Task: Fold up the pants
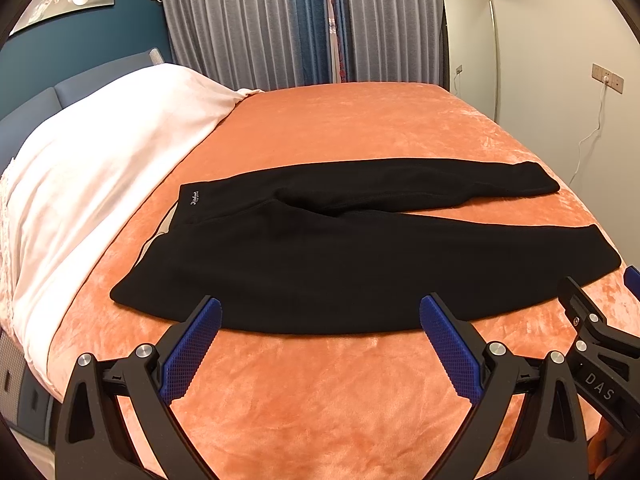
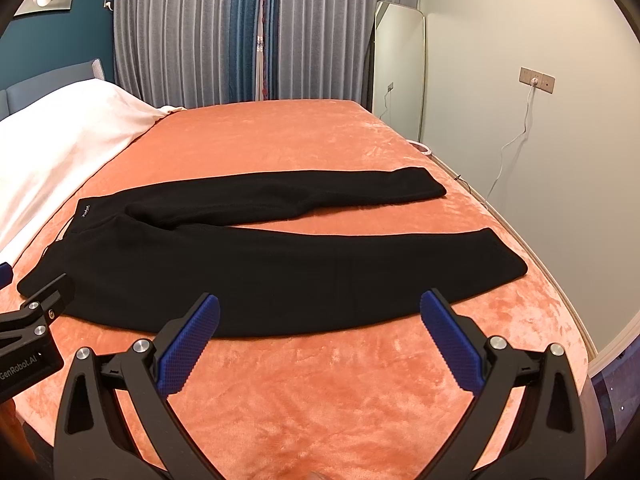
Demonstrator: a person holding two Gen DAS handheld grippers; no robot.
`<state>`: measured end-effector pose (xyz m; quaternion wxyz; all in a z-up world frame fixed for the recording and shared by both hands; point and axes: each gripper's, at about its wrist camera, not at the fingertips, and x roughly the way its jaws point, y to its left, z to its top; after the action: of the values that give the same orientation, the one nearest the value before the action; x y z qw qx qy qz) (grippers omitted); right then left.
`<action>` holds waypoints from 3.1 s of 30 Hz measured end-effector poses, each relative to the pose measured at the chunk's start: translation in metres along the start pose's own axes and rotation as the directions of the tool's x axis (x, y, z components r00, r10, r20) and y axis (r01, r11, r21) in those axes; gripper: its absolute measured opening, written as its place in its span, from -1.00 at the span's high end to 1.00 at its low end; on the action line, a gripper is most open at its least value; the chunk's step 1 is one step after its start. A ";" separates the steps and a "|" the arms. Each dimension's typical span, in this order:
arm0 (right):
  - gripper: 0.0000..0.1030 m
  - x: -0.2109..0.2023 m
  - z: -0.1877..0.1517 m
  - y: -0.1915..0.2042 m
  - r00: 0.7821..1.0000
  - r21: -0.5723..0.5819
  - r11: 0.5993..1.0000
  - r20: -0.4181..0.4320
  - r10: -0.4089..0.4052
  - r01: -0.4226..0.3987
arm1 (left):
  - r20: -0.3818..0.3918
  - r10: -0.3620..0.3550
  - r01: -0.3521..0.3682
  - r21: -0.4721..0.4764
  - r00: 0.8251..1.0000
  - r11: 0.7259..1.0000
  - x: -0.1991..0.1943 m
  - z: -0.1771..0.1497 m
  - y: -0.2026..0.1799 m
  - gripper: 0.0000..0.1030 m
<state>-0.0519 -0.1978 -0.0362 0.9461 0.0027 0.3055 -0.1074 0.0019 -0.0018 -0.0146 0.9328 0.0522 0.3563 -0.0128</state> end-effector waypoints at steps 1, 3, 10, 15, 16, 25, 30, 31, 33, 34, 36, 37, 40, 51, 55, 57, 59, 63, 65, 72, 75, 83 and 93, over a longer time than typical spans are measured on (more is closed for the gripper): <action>-0.91 0.000 0.000 0.000 1.000 0.000 1.000 0.000 0.000 0.000 | -0.001 0.000 0.000 0.001 1.000 1.000 0.000 0.000 0.000 -0.90; -0.91 0.002 -0.001 0.000 1.000 0.001 1.000 -0.003 0.000 0.000 | -0.003 0.001 -0.001 0.000 1.000 1.000 0.002 0.000 0.001 -0.90; -0.91 0.008 -0.003 0.001 1.000 -0.002 1.000 -0.016 0.002 -0.002 | -0.015 0.006 -0.006 0.001 1.000 1.000 0.009 -0.001 -0.002 -0.90; -0.91 0.013 -0.004 0.002 1.000 -0.003 1.000 -0.024 0.003 -0.003 | -0.023 0.008 -0.008 0.003 1.000 1.000 0.014 0.000 -0.005 -0.90; -0.91 0.013 -0.004 0.002 1.000 -0.003 1.000 -0.025 0.005 -0.005 | -0.024 0.008 -0.008 0.003 1.000 1.000 0.015 0.000 -0.006 -0.90; -0.91 0.019 -0.004 0.002 0.999 -0.005 1.000 -0.039 0.007 -0.007 | -0.035 0.009 -0.009 0.006 0.999 1.000 0.019 -0.001 -0.010 -0.90; -0.91 0.031 -0.006 -0.001 0.998 -0.009 1.000 -0.057 0.007 -0.008 | -0.045 0.014 -0.013 0.006 0.999 1.000 0.027 0.000 -0.010 -0.90; -0.91 0.037 -0.007 -0.003 0.998 -0.012 1.000 -0.067 0.012 -0.013 | -0.047 0.013 -0.012 0.007 0.999 1.000 0.029 0.000 -0.010 -0.90; -0.91 0.046 -0.006 -0.008 0.997 -0.019 1.000 -0.080 0.021 -0.023 | -0.052 0.006 -0.006 0.013 0.999 1.000 0.038 0.002 -0.005 -0.90; -0.91 0.055 -0.004 -0.015 0.995 -0.019 0.999 -0.093 0.029 -0.031 | -0.053 0.001 -0.001 0.009 0.999 1.000 0.043 0.003 0.000 -0.90; -0.91 0.075 0.006 -0.036 0.994 -0.024 0.999 -0.108 0.031 -0.034 | -0.064 -0.013 0.013 -0.010 0.998 1.000 0.056 0.008 0.017 -0.90; -0.91 0.085 0.013 -0.047 0.994 -0.024 0.999 -0.111 0.025 -0.028 | -0.072 -0.019 0.018 -0.022 0.997 1.000 0.063 0.012 0.026 -0.90; -0.91 0.124 0.051 -0.092 0.996 -0.037 0.999 -0.094 -0.008 0.004 | -0.093 -0.010 0.003 -0.072 0.996 0.997 0.092 0.031 0.067 -0.90; -0.91 0.339 0.178 -0.215 0.967 -0.015 0.999 -0.254 -0.035 0.032 | -0.169 0.147 -0.185 -0.241 0.975 0.953 0.250 0.140 0.245 -0.90; -0.91 0.396 0.192 -0.229 0.951 0.025 0.997 -0.304 -0.056 0.067 | -0.244 0.187 -0.262 -0.326 0.952 0.908 0.304 0.155 0.298 -0.90; -0.91 0.420 0.194 -0.231 0.938 0.039 0.997 -0.343 -0.046 0.063 | -0.314 0.165 -0.282 -0.375 0.935 0.883 0.338 0.155 0.325 -0.90; -0.91 0.439 0.191 -0.232 0.924 0.043 0.997 -0.380 -0.038 0.059 | -0.389 0.111 -0.280 -0.410 0.914 0.868 0.369 0.150 0.339 -0.90; -0.91 0.465 0.183 -0.228 0.904 0.031 0.998 -0.425 -0.043 0.063 | -0.430 0.080 -0.261 -0.382 0.899 0.886 0.403 0.143 0.334 -0.90; -0.91 0.467 0.180 -0.224 0.914 0.040 0.998 -0.406 -0.024 0.044 | -0.427 0.117 -0.266 -0.307 0.896 0.914 0.415 0.144 0.323 -0.89; 0.70 0.450 0.183 -0.210 0.917 0.085 0.991 -0.376 0.131 -0.107 | -0.339 0.080 -0.180 -0.276 0.937 0.944 0.403 0.157 0.310 0.56; 0.75 0.424 0.189 -0.204 0.935 0.057 0.992 -0.333 0.124 -0.112 | -0.258 0.045 -0.131 -0.328 0.965 0.936 0.368 0.165 0.312 0.57; 0.76 0.280 0.209 -0.222 0.950 0.076 0.955 -0.110 0.293 -0.286 | -0.037 -0.095 0.078 -0.319 0.995 0.944 0.207 0.174 0.312 0.57; 0.75 0.146 0.102 -0.273 0.947 0.021 0.957 -0.142 0.288 -0.288 | -0.125 -0.100 0.070 -0.227 0.987 0.971 0.082 0.039 0.318 0.54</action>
<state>0.0663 -0.5014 -0.0207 0.9272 0.0548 0.3690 0.0322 0.1089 0.3115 -0.0121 0.9049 -0.0670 0.4201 -0.0092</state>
